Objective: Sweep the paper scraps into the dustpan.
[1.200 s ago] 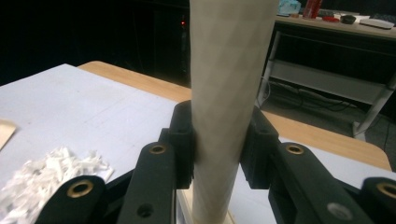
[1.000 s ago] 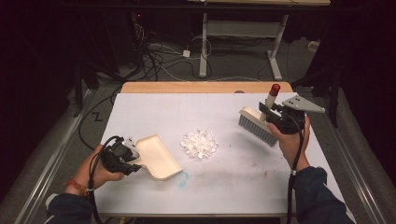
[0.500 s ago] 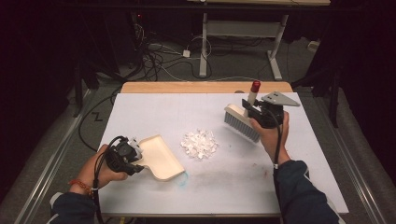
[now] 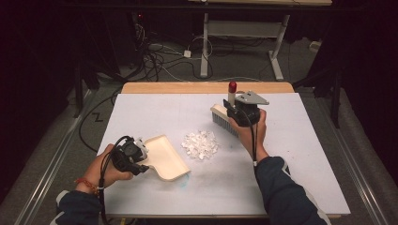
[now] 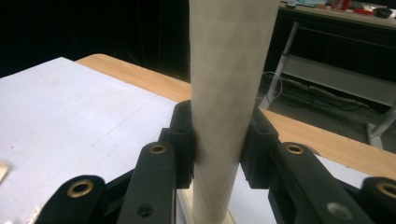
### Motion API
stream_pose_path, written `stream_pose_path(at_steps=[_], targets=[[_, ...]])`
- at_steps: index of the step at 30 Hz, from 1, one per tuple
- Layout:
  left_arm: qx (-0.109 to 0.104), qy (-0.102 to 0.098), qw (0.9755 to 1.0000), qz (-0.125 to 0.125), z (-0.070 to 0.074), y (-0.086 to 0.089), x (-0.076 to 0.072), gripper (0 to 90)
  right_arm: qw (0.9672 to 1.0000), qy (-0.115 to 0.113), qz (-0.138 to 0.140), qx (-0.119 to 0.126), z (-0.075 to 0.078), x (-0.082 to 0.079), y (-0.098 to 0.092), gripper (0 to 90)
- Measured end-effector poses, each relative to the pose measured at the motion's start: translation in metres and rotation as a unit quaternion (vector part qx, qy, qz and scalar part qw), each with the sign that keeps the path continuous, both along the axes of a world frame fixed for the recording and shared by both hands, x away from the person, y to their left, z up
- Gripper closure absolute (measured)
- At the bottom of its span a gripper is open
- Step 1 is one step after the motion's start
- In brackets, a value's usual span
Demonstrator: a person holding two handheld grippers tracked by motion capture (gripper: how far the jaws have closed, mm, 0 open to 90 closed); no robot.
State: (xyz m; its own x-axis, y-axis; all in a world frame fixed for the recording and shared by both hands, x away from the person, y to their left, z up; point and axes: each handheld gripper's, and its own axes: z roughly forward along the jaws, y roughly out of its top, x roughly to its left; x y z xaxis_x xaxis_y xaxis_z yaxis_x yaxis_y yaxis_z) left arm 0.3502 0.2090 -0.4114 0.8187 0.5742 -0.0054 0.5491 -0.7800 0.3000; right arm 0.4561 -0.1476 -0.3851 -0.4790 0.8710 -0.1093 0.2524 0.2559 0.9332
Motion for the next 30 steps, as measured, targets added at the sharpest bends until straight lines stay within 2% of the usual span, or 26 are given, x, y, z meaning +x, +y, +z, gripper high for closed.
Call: stream_pose_path(at_steps=[4, 12, 18, 25, 27, 30], targets=[[-0.001, 0.003, 1.0000, 0.002, -0.001, -0.003, 0.001, 63.3, 0.9999, 0.003, 0.009, 0.003, -0.002, -0.005, 0.013, 71.0], [-0.001, -0.002, 1.0000, -0.005, -0.002, -0.011, 0.003, 63.2, 0.9996, 0.009, 0.028, 0.000, -0.006, -0.015, 0.025, 70.5], [0.000, 0.001, 0.9999, -0.010, -0.001, -0.020, 0.009, 63.3, 0.9988, 0.013, 0.045, 0.011, -0.007, -0.022, 0.031, 70.3], [-0.002, 0.003, 1.0000, -0.008, 0.002, -0.030, 0.017, 63.3, 0.9985, 0.016, 0.051, 0.014, -0.007, -0.024, 0.035, 70.1], [0.007, 0.007, 0.9999, -0.010, 0.002, -0.034, 0.019, 63.3, 0.9980, 0.022, 0.057, 0.019, -0.008, -0.024, 0.036, 70.0], [0.004, 0.010, 0.9998, -0.016, 0.004, -0.040, 0.022, 63.3, 0.9979, 0.022, 0.056, 0.022, -0.007, -0.025, 0.036, 69.9]])
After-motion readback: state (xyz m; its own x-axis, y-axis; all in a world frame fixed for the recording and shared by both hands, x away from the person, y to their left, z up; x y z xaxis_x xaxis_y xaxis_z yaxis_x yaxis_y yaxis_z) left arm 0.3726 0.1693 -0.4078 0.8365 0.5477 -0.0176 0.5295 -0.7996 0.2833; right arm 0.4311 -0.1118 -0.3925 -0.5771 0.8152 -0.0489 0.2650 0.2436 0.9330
